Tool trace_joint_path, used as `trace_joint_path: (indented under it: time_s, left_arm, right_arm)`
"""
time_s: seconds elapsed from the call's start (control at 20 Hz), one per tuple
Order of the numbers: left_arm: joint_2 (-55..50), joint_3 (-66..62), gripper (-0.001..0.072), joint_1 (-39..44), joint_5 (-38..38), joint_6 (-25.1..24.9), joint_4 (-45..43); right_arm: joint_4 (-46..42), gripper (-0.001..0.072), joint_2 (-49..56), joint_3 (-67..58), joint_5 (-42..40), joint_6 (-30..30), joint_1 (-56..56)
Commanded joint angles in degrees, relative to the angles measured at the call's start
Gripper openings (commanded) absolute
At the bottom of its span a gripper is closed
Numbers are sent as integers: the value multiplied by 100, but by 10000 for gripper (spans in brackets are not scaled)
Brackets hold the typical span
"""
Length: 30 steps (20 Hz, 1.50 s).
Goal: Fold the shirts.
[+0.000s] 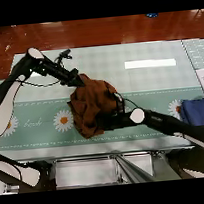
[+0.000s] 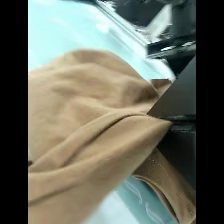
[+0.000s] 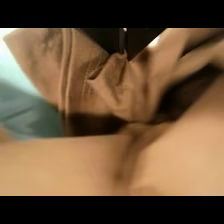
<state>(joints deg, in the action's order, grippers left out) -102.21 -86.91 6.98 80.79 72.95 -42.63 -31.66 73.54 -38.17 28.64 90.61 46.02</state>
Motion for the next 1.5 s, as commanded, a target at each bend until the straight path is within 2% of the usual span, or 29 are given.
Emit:
trace_joint_path:
  time_s: [0.0,0.1,0.2,0.3,0.5,0.65,0.75,0.85,0.95,1.05,1.2,1.35,1.45]
  left_arm:
    - [647,-4,21,-623,-424,83,459]
    - [1333,-7,21,-1193,-859,59,1283]
    - [2144,-7,21,-1705,-1285,-302,2232]
    - [2922,-7,20,-2079,-1637,-734,2771]
    - [4474,-7,21,-2855,-1928,-1526,2957]
    - [5480,-7,21,-3515,-1926,-1547,2667]
    - [6008,-7,21,-3659,-1926,-1545,2424]
    - [6406,-7,21,-3460,-1880,-1545,2225]
    - [6804,-7,21,-3099,-1860,-1519,1547]
    - [7165,-7,21,-2662,-1794,-1132,374]
    - [7296,39,21,-2155,-1064,-249,-1158]
    - [7036,719,21,-1980,-688,55,-1429]
    - [6640,1486,21,-1980,-599,127,-1169]
  right_arm:
    - [-717,27,-568,-754,693,-461,-748]
    - [-1303,27,-1182,-1582,1178,-404,-1679]
    - [-1722,27,-1639,-2682,1670,-404,-2487]
    - [-2190,27,-1910,-3919,2221,-402,-3016]
    - [-3213,27,-2127,-6258,3526,-326,-3390]
    - [-4127,27,-2415,-7202,4293,-133,-3390]
    - [-4553,27,-2754,-7270,4621,-4,-3390]
    - [-4887,28,-3084,-7270,5191,157,-3390]
    - [-4953,27,-3305,-7265,5805,254,-3390]
    - [-4948,27,-3392,-7263,6474,407,-3390]
    - [-4809,28,-3469,-6655,7388,706,-3390]
    - [-4454,28,-3692,-5012,7176,868,-3388]
    - [-4308,27,-3810,-3626,6568,885,-3388]
